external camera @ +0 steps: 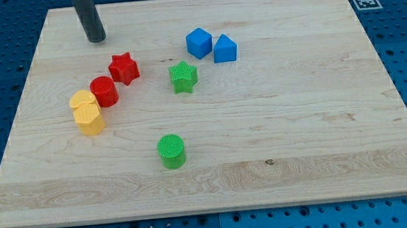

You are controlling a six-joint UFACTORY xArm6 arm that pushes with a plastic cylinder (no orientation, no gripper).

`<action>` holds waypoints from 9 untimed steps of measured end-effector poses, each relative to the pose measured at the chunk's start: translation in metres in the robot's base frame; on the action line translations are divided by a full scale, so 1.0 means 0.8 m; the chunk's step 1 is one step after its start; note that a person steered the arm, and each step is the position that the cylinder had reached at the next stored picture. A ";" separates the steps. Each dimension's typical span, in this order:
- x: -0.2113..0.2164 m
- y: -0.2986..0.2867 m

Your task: Place the arm close to the yellow heart

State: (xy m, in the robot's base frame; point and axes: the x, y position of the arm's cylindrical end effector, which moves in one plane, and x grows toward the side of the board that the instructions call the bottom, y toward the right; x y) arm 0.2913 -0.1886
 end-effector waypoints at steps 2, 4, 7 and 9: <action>0.031 0.000; 0.070 0.000; 0.088 -0.002; 0.088 -0.014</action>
State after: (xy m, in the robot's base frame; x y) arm 0.3615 -0.1995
